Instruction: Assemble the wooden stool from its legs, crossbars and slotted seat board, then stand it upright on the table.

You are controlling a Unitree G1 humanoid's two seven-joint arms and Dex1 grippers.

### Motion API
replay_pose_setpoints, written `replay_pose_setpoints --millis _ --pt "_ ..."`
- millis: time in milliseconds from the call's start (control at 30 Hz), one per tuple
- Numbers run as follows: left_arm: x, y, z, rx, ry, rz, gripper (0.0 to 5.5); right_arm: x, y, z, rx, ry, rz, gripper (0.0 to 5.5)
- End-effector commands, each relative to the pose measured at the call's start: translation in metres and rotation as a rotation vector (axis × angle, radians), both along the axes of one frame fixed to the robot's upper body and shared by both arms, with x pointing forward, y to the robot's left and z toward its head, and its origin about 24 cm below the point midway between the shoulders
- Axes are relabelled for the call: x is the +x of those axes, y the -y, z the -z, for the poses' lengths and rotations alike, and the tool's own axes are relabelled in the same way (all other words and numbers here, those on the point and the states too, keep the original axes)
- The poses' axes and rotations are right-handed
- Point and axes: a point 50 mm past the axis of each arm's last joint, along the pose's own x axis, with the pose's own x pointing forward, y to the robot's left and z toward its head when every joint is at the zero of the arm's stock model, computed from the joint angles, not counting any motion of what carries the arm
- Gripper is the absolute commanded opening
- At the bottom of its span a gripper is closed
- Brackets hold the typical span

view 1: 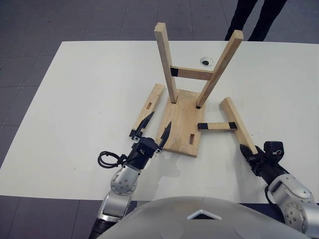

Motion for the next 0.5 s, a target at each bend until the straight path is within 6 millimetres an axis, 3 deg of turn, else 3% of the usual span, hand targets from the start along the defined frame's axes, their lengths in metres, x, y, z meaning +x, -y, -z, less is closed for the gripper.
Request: replay_pose_setpoints --millis 33,267,500 --pt "-0.001 -0.002 0.002 0.007 -0.009 -0.01 3.01 0.003 0.004 0.001 0.087 -0.023 0.058 1.04" --pt "-0.001 -0.004 0.002 0.009 -0.01 -0.013 3.01 0.009 0.014 0.001 0.207 -0.028 0.149 1.04" --pt "-0.001 -0.006 0.002 0.011 -0.007 -0.018 3.01 0.024 0.023 -0.019 0.254 0.15 0.24 1.04"
